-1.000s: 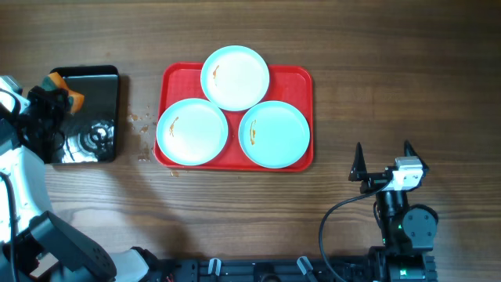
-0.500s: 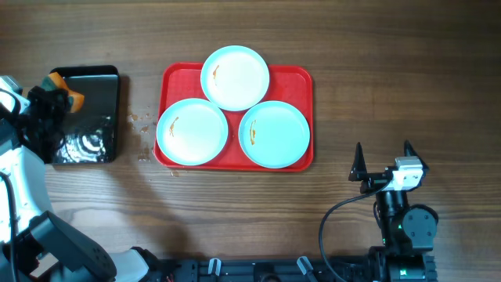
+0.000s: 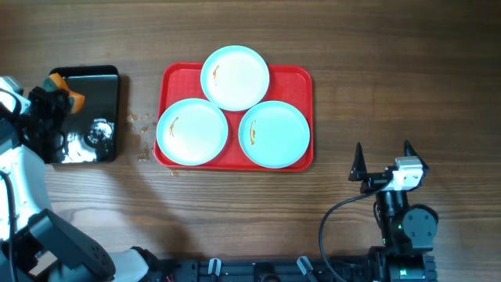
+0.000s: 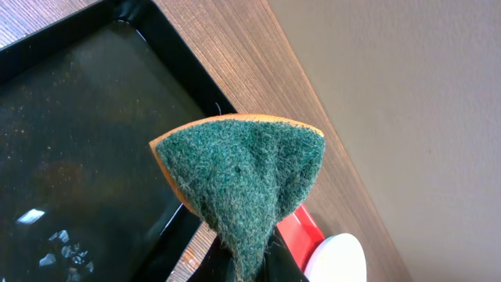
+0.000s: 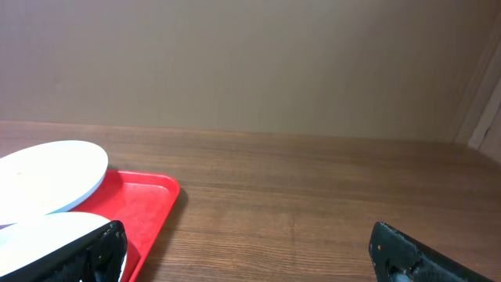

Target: Clean dirty plates on tray and stack at the side

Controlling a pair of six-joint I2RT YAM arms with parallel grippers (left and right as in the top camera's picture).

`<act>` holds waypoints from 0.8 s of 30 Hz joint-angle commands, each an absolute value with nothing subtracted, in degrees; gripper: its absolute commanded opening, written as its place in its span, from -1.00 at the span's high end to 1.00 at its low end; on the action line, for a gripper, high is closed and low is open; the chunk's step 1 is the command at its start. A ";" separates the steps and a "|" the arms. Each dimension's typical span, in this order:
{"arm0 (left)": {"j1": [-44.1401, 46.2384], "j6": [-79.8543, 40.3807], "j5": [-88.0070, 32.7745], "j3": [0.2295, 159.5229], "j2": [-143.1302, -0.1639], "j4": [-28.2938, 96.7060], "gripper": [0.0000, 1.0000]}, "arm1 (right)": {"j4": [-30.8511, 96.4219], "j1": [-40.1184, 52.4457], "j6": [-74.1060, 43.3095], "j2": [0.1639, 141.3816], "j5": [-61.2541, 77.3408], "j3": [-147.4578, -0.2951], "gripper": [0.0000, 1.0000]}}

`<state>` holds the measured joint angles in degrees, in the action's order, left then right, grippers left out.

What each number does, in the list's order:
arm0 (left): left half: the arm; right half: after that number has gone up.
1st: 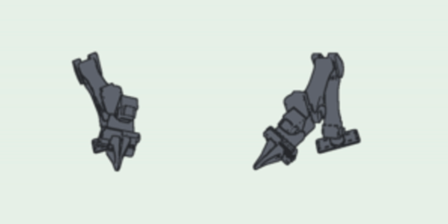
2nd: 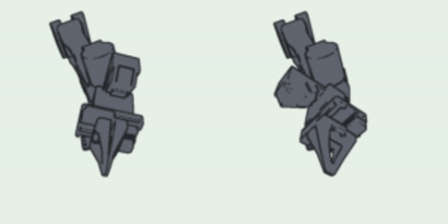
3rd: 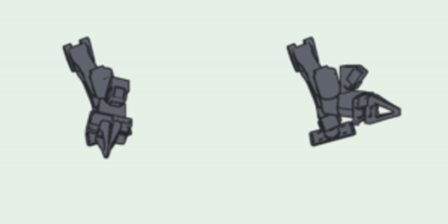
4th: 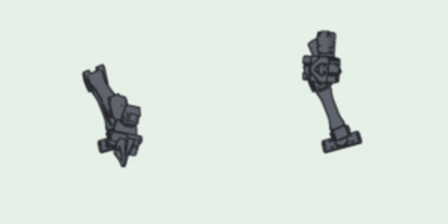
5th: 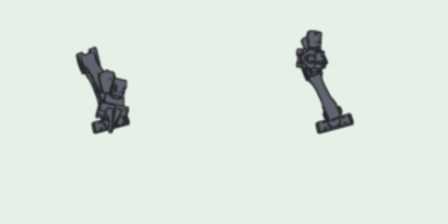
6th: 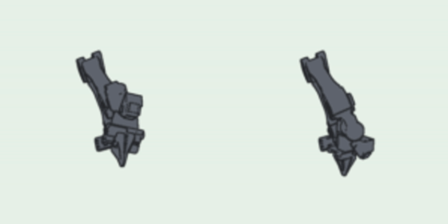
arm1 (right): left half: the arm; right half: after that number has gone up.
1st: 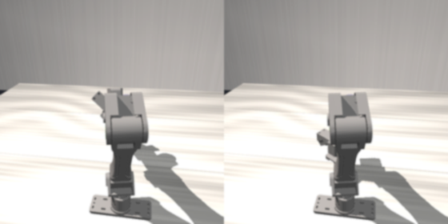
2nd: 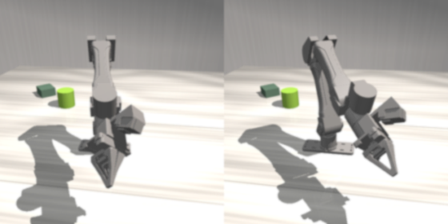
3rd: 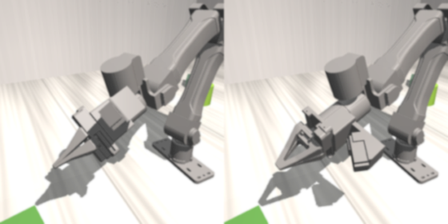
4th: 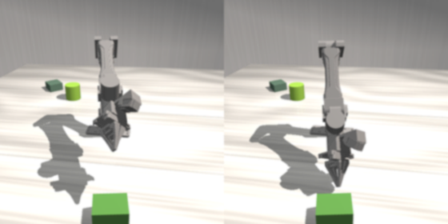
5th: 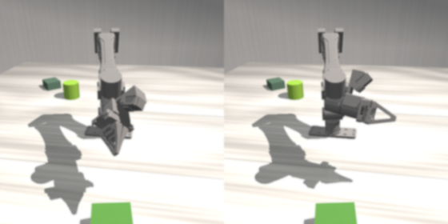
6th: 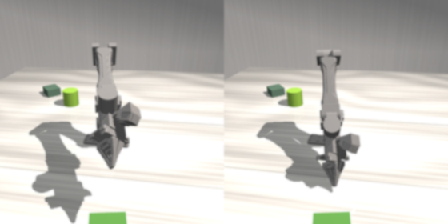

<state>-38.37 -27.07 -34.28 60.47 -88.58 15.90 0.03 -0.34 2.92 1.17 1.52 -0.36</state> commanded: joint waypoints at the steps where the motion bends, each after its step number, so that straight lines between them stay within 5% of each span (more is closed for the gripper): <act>1: -38.37 -25.71 -33.95 60.62 -89.06 15.75 0.92 | -0.12 -0.62 3.42 1.08 2.61 -0.30 -0.99; 9: -38.37 -25.78 -34.83 60.62 -89.06 16.32 0.92 | -0.12 -0.62 3.42 1.08 2.61 -0.30 -0.99; 18: -38.37 -25.78 -52.71 60.64 -88.95 7.01 0.92 | -0.12 -0.62 3.44 1.08 2.61 -0.30 -0.99; 24: -38.41 -23.07 -40.25 60.64 -88.95 12.14 0.92 | -0.12 -0.62 3.44 1.08 2.61 -0.30 -0.99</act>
<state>-38.37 -26.72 -47.48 60.47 -88.62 8.49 0.03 -0.34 2.92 1.17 1.52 -0.36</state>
